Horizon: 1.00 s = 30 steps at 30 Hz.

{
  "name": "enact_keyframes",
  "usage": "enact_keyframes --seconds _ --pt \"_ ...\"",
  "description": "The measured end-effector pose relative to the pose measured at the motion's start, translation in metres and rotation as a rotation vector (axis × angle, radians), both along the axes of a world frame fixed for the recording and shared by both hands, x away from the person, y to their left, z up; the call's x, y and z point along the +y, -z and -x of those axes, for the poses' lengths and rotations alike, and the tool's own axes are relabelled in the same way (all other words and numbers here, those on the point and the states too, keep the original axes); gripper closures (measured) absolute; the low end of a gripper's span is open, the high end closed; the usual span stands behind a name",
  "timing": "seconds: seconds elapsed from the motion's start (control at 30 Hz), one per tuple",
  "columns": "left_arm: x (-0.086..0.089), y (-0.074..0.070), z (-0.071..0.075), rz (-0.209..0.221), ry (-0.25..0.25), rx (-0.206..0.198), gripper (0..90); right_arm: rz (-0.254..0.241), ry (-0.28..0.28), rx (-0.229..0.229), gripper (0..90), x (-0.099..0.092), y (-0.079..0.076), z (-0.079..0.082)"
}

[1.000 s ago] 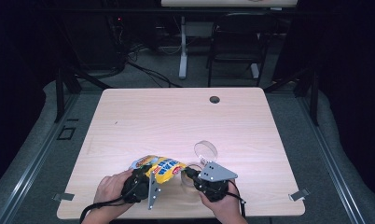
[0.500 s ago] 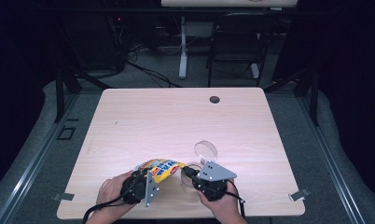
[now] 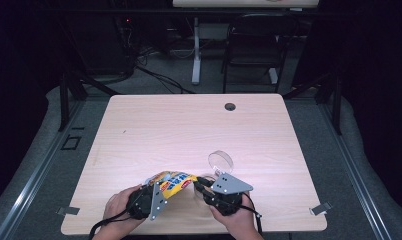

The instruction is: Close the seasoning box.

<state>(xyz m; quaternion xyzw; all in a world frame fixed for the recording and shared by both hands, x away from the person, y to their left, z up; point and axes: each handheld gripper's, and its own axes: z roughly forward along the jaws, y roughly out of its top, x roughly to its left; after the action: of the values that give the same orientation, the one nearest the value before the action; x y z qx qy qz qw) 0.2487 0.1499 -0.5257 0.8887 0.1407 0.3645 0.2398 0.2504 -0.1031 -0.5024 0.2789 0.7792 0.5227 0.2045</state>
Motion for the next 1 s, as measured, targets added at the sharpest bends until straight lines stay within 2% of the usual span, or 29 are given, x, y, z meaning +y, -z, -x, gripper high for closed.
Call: enact_keyframes --seconds 0.3,0.4,0.73,0.83,1.0 --pt "0.009 -0.001 -0.006 0.096 -0.011 0.068 86.6 0.000 0.001 -0.010 68.0 -0.003 0.002 0.001" --pt "0.013 -0.001 -0.008 0.131 -0.017 0.093 86.6 -0.016 0.000 -0.012 66.3 -0.006 0.002 0.002" --pt "0.021 -0.001 -0.014 0.212 -0.034 0.160 86.2 -0.018 -0.010 -0.009 61.3 -0.008 0.004 0.004" --pt "0.025 -0.001 -0.016 0.258 -0.041 0.183 85.8 -0.026 -0.015 0.000 60.0 -0.010 0.004 0.005" --pt "0.030 -0.001 -0.020 0.307 -0.048 0.211 85.8 -0.048 -0.012 0.010 57.1 -0.013 0.004 0.005"
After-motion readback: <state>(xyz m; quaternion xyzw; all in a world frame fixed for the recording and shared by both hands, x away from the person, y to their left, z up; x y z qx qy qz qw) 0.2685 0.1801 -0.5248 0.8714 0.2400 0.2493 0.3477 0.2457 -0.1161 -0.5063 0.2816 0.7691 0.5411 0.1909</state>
